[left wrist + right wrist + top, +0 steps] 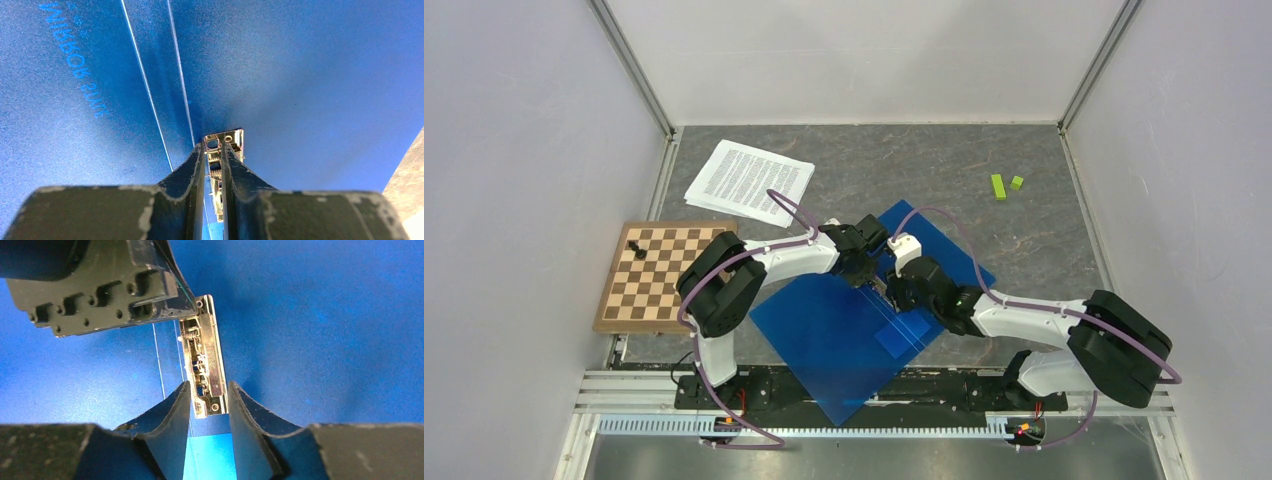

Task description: Put the files into the folder

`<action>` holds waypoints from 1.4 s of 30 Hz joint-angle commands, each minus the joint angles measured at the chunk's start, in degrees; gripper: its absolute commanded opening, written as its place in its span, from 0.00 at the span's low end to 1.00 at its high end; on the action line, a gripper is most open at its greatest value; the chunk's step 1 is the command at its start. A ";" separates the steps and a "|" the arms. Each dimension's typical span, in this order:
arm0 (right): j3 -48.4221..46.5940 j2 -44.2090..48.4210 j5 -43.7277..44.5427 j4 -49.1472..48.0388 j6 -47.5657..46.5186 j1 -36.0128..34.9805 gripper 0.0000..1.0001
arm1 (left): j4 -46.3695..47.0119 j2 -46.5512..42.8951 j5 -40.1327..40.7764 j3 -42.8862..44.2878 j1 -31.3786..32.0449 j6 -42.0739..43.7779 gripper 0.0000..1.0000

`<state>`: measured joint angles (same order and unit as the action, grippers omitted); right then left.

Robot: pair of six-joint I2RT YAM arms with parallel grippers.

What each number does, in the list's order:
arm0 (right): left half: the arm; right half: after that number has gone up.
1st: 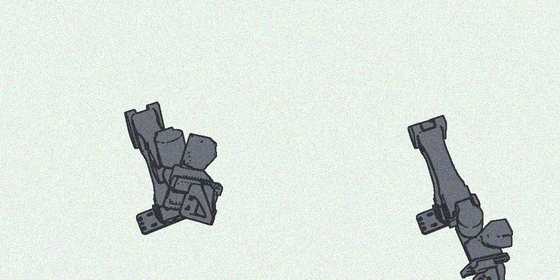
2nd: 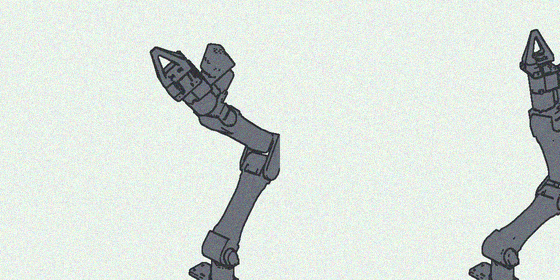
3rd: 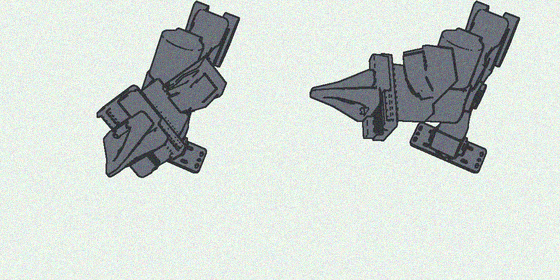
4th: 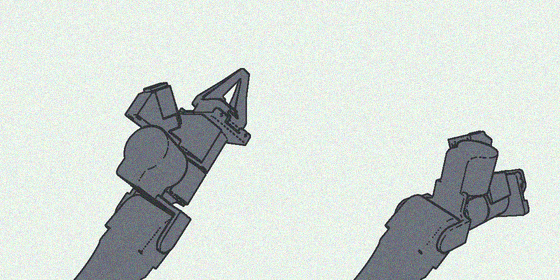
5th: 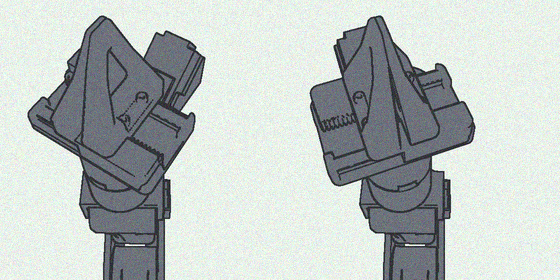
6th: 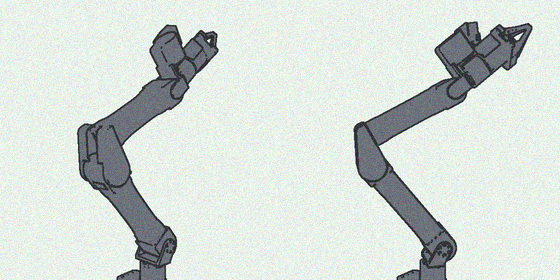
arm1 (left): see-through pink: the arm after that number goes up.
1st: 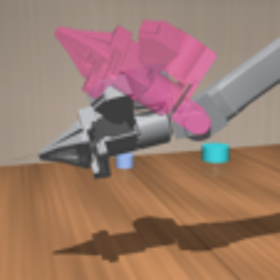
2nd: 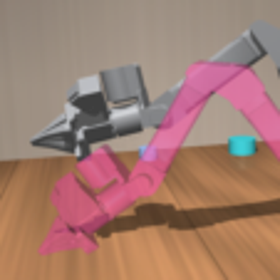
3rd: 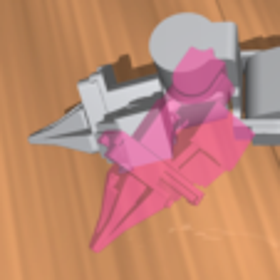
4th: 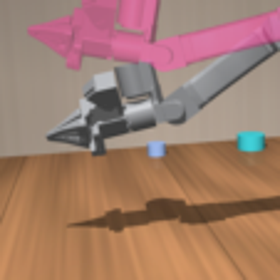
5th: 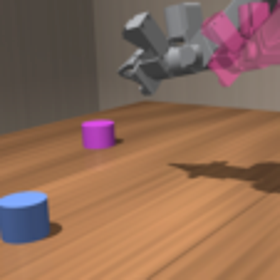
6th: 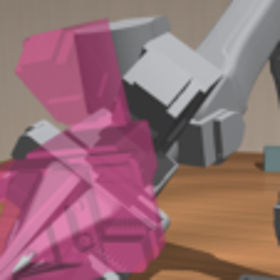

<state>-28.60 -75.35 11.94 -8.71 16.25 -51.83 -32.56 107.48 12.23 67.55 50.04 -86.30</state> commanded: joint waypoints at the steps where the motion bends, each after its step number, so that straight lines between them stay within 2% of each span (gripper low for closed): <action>1: -2.13 -0.44 -0.13 3.79 2.74 0.26 0.33 | -6.11 6.81 -1.97 -4.88 1.21 -2.13 0.02; 11: 0.49 -1.37 -3.46 2.45 4.91 0.24 0.30 | -6.02 7.15 -1.70 -4.97 1.20 -1.76 0.02; 24: 2.15 -2.06 -1.77 2.26 5.90 -0.15 0.24 | -5.85 9.05 -2.51 -4.88 0.52 2.65 0.02; 34: 1.07 -4.37 2.95 4.54 9.22 -0.33 0.14 | -5.90 11.67 -1.27 -6.35 0.50 11.32 0.02; 42: -0.34 -6.94 11.61 11.27 13.25 -1.11 0.08 | -4.62 11.50 0.31 -9.23 0.50 15.29 0.02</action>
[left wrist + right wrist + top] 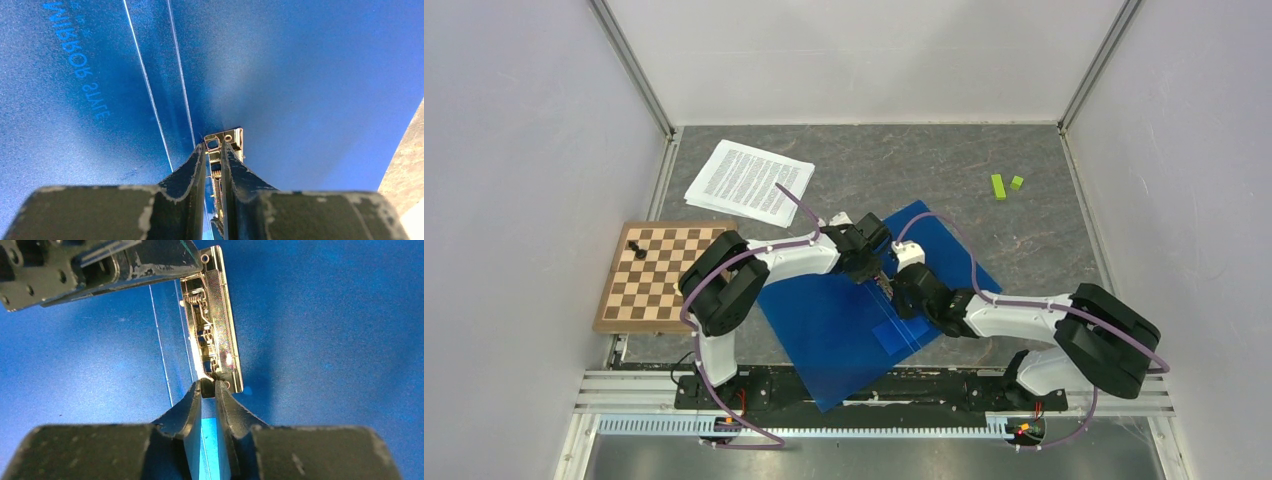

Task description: Put the files into the folder

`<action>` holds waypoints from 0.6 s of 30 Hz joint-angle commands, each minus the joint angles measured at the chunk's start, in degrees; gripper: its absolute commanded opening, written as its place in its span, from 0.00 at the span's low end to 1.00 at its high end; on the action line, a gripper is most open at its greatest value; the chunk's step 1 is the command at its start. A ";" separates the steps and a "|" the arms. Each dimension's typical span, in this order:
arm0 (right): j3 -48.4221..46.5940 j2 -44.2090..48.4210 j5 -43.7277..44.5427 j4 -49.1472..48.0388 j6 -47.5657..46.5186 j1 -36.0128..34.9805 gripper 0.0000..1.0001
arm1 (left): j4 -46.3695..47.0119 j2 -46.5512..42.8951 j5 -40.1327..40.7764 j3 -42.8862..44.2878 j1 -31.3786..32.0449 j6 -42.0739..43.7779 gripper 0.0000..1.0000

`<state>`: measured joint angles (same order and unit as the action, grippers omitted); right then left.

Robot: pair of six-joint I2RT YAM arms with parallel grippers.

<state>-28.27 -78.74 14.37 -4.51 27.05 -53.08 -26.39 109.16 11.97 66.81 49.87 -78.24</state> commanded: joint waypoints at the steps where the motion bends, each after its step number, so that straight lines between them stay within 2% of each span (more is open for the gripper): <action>1: -1.03 -4.08 10.15 7.97 2.71 0.03 0.07 | -10.79 9.83 0.81 -8.87 0.66 7.38 0.02; 8: -0.67 -6.04 12.59 10.17 5.25 -0.27 0.09 | -10.26 10.01 0.91 -11.32 0.67 6.85 0.02; 18: 1.98 3.65 5.43 -0.52 2.26 0.45 0.24 | -12.65 9.21 0.37 -11.65 0.74 3.64 0.02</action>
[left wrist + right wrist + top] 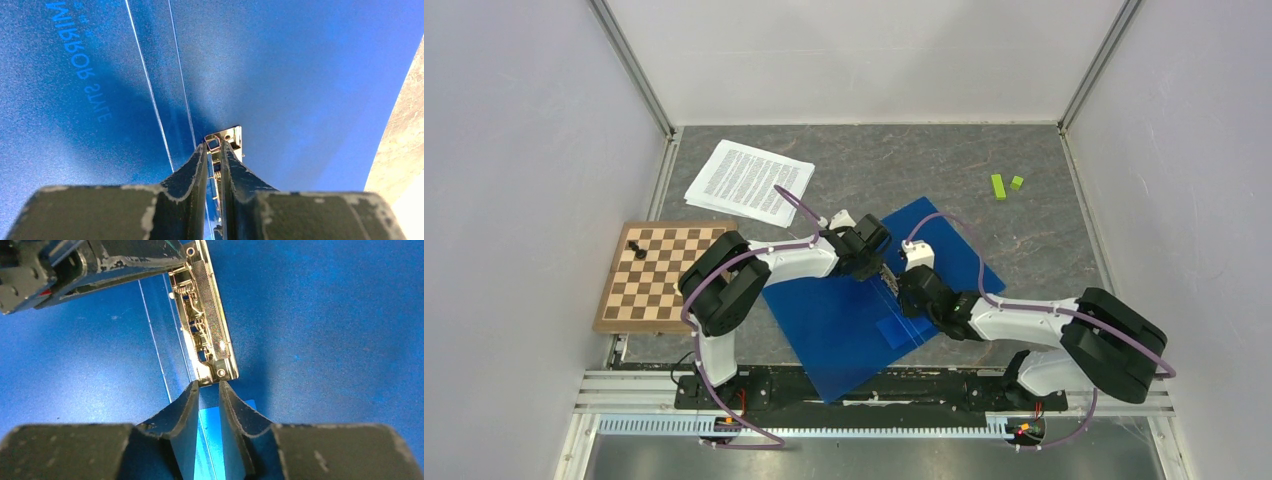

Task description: Put the files into the folder

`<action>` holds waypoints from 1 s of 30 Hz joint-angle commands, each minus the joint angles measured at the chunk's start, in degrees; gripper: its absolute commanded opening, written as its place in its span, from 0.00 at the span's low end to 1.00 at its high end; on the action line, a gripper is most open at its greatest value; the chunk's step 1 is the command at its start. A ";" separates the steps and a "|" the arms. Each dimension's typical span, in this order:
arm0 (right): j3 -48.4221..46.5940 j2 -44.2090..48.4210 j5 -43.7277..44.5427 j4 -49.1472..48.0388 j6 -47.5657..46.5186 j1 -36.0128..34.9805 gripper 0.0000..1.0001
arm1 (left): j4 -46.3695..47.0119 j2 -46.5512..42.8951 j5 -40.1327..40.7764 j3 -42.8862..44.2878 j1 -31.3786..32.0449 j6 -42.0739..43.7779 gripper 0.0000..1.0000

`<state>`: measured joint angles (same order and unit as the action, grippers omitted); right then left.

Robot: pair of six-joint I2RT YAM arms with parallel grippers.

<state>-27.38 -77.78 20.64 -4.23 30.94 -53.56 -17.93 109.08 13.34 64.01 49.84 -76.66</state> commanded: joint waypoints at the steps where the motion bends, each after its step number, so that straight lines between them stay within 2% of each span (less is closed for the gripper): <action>1: 0.95 3.00 -1.55 -1.13 -1.90 1.05 0.24 | -21.34 8.72 -1.41 -9.20 0.78 1.19 0.02; 5: 1.85 5.04 -4.07 -3.37 -2.57 1.09 0.24 | -23.81 7.31 -2.62 -8.97 0.95 -0.91 0.02; 9: 2.77 8.45 -4.36 -4.21 -2.94 1.12 0.29 | -28.11 6.45 -2.43 -7.33 0.96 -2.06 0.02; 16: 3.67 7.08 -3.83 -4.60 -4.10 1.22 0.28 | -33.87 5.35 -3.38 -4.51 1.31 -3.83 0.02; 23: 4.72 4.99 -6.90 -7.20 -4.31 1.25 0.27 | -35.30 6.07 -3.85 -3.42 1.31 -5.05 0.02; 30: 6.97 7.74 -9.45 -9.72 -2.30 1.18 0.26 | -35.97 7.33 -4.55 -2.72 1.31 -5.88 0.02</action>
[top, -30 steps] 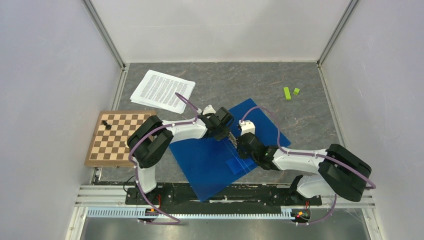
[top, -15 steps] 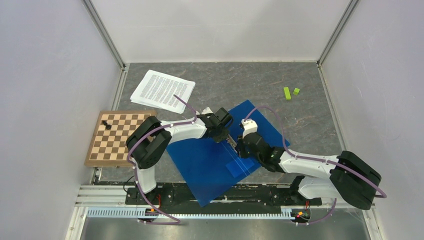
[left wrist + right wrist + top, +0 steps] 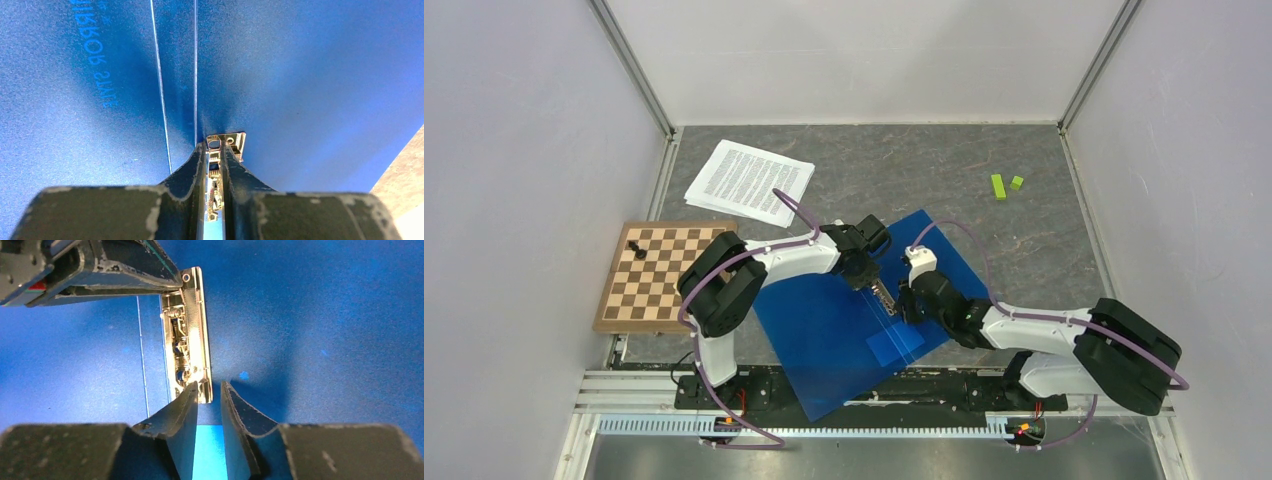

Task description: Put the files into the folder

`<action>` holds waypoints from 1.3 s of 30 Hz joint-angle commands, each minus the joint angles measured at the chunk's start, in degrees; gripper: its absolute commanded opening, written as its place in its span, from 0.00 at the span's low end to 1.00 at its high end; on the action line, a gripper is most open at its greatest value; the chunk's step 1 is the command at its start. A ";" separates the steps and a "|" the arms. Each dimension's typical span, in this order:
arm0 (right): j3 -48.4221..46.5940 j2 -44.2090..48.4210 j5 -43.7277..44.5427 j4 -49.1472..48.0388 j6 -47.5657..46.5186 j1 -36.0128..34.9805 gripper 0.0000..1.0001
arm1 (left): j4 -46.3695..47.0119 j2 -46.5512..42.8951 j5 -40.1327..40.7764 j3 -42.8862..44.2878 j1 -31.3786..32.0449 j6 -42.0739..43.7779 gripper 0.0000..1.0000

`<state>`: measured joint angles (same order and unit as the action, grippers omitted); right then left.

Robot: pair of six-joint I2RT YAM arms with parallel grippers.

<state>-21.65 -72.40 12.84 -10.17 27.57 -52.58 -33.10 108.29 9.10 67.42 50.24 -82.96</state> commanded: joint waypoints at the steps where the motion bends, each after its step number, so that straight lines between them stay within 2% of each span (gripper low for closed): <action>1: 1.57 2.90 -2.38 -4.42 1.12 0.19 0.26 | -20.82 8.16 -0.35 -6.16 0.91 0.26 0.02; 5: 1.95 2.65 -4.74 -5.81 2.26 -0.61 0.26 | -20.83 8.64 -0.40 -5.74 0.91 0.08 0.02; 20: 1.43 -1.44 -1.57 -4.16 3.01 -2.54 0.20 | -20.78 9.73 -0.45 -5.45 0.91 0.16 0.02; 25: 1.01 -2.00 1.59 -1.74 3.36 -2.96 0.13 | -20.79 9.99 -0.24 -5.63 0.91 0.58 0.02; 39: -1.04 -6.07 12.73 9.19 6.11 -4.67 0.04 | -21.08 10.96 0.88 -6.60 0.91 2.49 0.02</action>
<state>-22.76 -75.07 16.38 -10.00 33.10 -57.78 -34.68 109.19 9.04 68.53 50.22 -84.36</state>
